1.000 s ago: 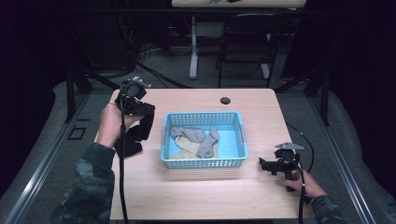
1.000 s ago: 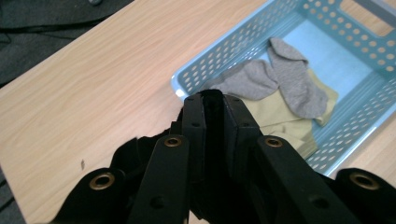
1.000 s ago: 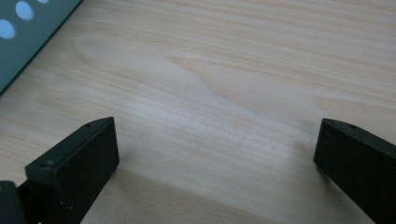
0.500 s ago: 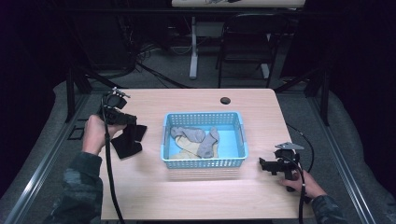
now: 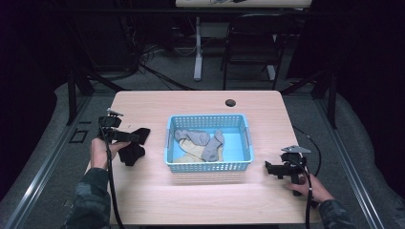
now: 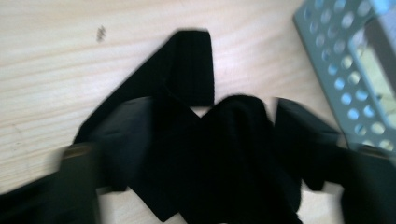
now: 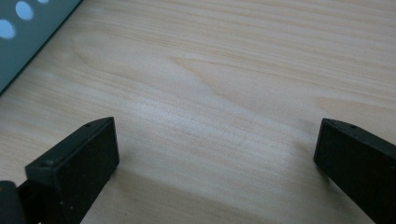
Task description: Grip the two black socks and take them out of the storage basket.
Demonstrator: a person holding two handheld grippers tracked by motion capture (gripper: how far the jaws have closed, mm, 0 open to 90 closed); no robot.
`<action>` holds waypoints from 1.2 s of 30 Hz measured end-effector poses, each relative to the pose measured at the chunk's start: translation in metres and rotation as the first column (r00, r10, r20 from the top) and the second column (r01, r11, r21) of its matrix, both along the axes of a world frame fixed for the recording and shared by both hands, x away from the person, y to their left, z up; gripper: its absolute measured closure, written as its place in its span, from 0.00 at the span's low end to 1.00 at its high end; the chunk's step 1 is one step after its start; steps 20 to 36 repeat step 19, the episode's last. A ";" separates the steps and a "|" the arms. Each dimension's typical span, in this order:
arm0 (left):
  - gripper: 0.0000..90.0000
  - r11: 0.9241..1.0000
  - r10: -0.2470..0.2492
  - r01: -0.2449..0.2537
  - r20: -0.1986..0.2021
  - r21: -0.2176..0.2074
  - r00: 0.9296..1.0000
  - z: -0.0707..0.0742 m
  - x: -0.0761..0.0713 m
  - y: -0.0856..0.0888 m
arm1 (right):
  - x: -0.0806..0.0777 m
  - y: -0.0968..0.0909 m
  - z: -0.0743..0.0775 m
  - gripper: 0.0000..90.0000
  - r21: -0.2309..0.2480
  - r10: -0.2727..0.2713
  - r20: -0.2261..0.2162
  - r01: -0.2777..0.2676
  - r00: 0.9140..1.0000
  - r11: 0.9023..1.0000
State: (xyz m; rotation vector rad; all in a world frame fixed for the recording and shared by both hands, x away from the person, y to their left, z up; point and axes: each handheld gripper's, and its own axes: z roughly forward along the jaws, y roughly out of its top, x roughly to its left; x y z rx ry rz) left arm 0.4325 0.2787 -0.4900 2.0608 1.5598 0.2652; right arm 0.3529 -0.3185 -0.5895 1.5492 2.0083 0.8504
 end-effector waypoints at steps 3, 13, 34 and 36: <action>0.09 1.000 0.018 -0.018 0.057 -0.003 0.998 0.004 -0.023 0.005 | 0.000 0.000 0.000 0.00 0.000 0.000 0.000 0.000 1.000 1.000; 0.00 0.996 0.046 -0.053 0.094 0.074 0.995 -0.011 -0.079 0.010 | 0.000 0.000 0.000 0.00 0.000 -0.001 0.001 0.001 1.000 1.000; 0.00 0.995 0.061 -0.068 0.092 0.077 0.994 -0.020 -0.083 0.014 | 0.000 0.000 0.000 0.00 0.000 -0.001 0.001 0.001 1.000 1.000; 0.00 0.995 0.061 -0.068 0.092 0.077 0.994 -0.020 -0.083 0.014 | 0.000 0.000 0.000 0.00 0.000 -0.001 0.001 0.001 1.000 1.000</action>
